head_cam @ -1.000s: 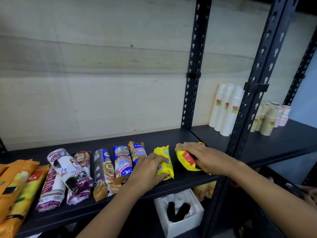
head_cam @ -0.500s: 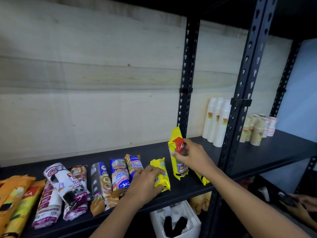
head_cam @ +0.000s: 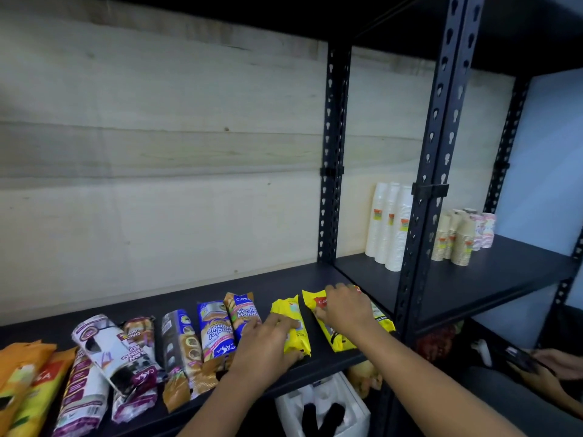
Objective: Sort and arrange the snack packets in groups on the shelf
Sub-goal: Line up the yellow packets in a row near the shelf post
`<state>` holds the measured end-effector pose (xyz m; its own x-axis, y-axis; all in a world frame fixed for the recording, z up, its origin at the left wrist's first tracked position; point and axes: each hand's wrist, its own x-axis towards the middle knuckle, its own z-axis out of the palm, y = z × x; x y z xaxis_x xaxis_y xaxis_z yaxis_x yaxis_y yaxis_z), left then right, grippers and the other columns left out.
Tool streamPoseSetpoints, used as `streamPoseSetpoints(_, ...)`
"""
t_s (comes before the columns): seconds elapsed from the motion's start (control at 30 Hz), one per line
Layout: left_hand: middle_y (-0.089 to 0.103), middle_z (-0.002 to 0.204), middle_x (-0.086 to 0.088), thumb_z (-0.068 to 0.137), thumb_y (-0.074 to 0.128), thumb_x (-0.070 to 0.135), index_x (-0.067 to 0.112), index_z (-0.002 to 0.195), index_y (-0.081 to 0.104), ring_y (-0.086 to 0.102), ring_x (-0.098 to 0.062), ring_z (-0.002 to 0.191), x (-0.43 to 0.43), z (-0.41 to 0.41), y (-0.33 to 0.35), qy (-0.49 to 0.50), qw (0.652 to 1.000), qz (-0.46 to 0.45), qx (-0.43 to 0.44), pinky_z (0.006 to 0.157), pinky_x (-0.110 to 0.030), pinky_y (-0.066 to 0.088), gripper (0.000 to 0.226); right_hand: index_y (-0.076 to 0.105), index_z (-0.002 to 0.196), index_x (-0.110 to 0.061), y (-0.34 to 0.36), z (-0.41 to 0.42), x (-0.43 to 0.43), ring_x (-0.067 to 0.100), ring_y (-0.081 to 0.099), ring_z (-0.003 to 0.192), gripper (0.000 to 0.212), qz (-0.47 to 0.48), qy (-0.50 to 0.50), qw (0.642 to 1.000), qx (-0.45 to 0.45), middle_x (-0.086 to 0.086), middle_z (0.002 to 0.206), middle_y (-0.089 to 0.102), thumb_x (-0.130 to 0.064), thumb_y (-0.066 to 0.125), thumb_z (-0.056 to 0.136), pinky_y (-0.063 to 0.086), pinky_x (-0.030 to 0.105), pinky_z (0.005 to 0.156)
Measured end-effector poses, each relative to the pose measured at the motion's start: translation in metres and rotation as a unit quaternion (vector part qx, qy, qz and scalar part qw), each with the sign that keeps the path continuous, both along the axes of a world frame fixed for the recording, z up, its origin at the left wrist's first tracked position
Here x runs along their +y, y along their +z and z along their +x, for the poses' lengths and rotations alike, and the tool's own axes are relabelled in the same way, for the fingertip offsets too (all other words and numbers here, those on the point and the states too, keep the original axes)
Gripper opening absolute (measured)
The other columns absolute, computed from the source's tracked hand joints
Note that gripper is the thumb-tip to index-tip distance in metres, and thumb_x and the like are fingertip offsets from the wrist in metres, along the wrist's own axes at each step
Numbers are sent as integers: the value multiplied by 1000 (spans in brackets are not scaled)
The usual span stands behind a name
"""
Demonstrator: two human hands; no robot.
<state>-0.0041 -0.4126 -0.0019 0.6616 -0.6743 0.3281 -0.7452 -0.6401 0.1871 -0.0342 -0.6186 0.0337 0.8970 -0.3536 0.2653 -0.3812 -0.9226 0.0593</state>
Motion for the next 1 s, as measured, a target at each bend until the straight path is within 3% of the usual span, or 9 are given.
streamPoseSetpoints(0.17,44,141,11,82,62,57,41,136,42,53,-20,121,-3,-5,4,7,999,33,-19,113,-37,27,59,55,126,-17,4,-4,-7,28,51,122,63,35,13,999,-3,6,125,57,-69,41,93,46,41,90)
streamPoseSetpoints(0.3,45,139,13,85,63,52,42,136,43,49,-16,123,2,-1,0,-14,1000,3,-10,110,-34,32,56,48,137,-27,3,-8,-3,25,45,125,44,15,105,994,-39,-1,128,51,-48,49,98,46,42,95)
streamPoseSetpoints(0.4,54,130,14,82,68,46,39,130,52,53,-13,116,3,-1,1,-16,997,-67,26,98,-28,42,50,50,139,-28,3,-13,8,22,49,121,40,128,151,978,-73,0,127,53,-28,51,99,46,37,96)
streamPoseSetpoints(0.53,58,116,16,81,74,44,31,118,58,57,-6,103,5,-4,5,12,976,-201,88,86,-24,48,42,63,117,-23,10,-24,25,18,71,87,26,336,107,926,-134,2,95,73,-36,49,100,54,34,80)
streamPoseSetpoints(0.6,61,107,16,80,74,47,30,106,58,59,-3,93,5,-2,3,9,966,-240,94,80,-28,52,34,64,108,-21,10,-28,37,20,75,71,26,478,95,868,-99,5,90,73,-40,49,100,61,37,74)
streamPoseSetpoints(0.7,64,97,15,81,70,52,33,93,54,64,-5,83,6,-2,-1,-6,952,-286,112,72,-34,56,27,61,110,-17,6,-28,51,31,75,80,29,630,66,771,-68,13,105,69,-41,51,100,62,44,77)
streamPoseSetpoints(0.83,67,108,16,83,77,35,28,90,58,68,-3,92,12,-5,-4,-38,922,-355,150,77,-36,59,21,53,120,-11,7,-28,54,37,74,88,38,745,44,661,-72,20,106,72,-44,55,99,62,45,77)
streamPoseSetpoints(0.9,63,110,17,80,80,36,31,83,55,66,-6,99,17,-4,-7,-56,927,-346,133,79,-35,59,26,52,119,-8,7,-28,52,35,74,89,52,758,55,646,-71,20,102,74,-50,65,92,62,45,75)
streamPoseSetpoints(1.0,57,111,18,74,82,43,28,78,52,60,-4,103,22,-3,-7,-63,945,-304,100,79,-31,56,34,52,116,-14,3,-27,54,30,74,83,50,724,66,679,-101,15,99,75,-41,77,84,61,51,79)
